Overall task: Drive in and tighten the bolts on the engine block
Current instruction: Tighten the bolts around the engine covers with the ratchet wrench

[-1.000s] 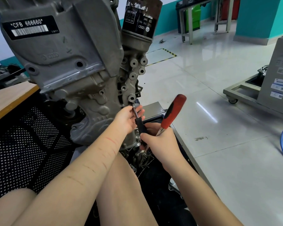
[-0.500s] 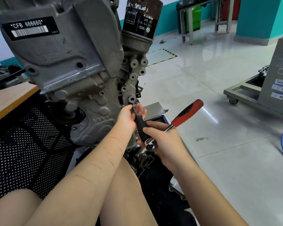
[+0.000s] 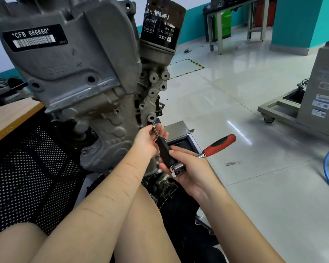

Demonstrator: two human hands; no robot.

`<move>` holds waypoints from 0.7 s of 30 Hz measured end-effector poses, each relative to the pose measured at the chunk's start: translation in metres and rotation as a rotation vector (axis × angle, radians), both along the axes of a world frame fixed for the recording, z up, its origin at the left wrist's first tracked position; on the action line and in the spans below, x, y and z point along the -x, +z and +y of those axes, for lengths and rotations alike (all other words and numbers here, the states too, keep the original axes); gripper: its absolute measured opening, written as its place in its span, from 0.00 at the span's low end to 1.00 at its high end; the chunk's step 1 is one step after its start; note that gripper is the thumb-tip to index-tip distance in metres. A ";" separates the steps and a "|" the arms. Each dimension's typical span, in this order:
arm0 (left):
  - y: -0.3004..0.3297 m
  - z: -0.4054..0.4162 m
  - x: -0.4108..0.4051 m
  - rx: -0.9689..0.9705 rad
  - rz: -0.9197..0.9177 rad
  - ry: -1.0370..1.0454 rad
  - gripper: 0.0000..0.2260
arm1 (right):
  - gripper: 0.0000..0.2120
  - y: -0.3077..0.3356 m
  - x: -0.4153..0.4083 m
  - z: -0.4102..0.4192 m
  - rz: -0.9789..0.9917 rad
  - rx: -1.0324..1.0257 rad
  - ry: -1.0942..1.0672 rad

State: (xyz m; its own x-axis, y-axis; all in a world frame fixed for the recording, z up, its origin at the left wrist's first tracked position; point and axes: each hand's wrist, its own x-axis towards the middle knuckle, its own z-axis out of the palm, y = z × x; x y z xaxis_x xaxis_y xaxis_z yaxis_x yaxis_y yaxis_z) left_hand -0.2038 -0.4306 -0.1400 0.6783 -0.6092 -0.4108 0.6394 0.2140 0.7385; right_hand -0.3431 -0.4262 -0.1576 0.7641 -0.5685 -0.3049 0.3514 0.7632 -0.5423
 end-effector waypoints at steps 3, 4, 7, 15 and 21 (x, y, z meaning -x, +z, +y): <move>0.003 -0.002 -0.001 0.024 0.052 0.018 0.14 | 0.12 0.001 -0.001 0.000 -0.038 -0.078 0.037; 0.004 -0.003 -0.001 0.037 0.069 0.027 0.14 | 0.11 0.001 -0.001 -0.001 -0.076 -0.146 0.064; 0.005 -0.005 0.000 0.057 0.084 0.045 0.14 | 0.06 0.001 -0.001 -0.004 -0.205 -0.363 0.098; -0.003 0.005 0.020 0.049 0.033 -0.068 0.15 | 0.07 -0.002 -0.005 -0.001 -0.175 -0.239 0.090; -0.012 0.026 0.032 -0.079 -0.141 -0.151 0.14 | 0.09 -0.004 -0.004 -0.001 -0.036 -0.075 -0.013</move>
State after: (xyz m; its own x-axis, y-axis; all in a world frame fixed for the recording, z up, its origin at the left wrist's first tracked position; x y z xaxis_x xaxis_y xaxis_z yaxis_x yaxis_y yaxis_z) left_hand -0.2354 -0.4042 -0.1522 0.6362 -0.6776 -0.3689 0.5489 0.0616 0.8336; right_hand -0.3392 -0.4268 -0.1618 0.7681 -0.5549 -0.3195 0.3799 0.7966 -0.4702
